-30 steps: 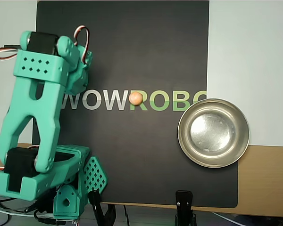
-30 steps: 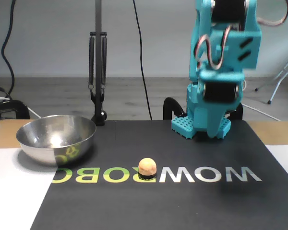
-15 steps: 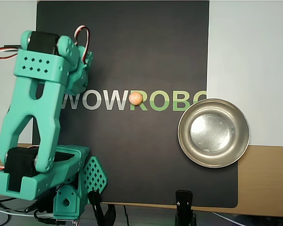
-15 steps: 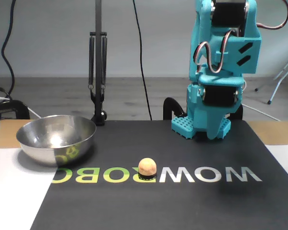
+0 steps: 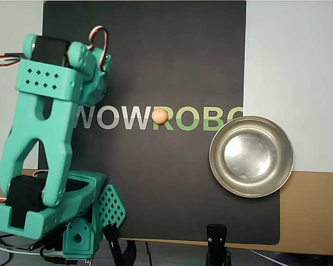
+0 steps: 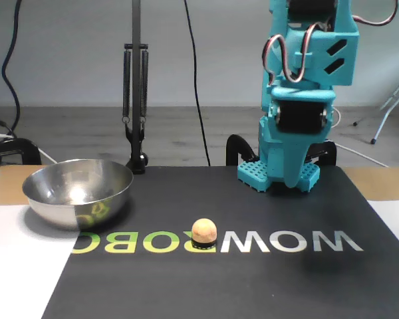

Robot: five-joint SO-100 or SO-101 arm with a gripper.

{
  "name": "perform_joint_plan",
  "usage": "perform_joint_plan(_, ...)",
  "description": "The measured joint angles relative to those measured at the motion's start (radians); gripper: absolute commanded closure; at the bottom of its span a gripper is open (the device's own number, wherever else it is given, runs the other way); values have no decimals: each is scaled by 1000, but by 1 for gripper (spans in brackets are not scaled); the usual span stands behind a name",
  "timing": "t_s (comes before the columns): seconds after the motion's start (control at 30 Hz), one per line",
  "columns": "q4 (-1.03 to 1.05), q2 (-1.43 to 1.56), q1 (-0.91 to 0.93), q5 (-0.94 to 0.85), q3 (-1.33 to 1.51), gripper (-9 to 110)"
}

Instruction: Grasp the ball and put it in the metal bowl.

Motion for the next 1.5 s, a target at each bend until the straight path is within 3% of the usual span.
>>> perform_joint_plan(0.7,-52,0,91,-3,0,101)
perform_joint_plan(1.5,-52,0,368,-98,0,101)
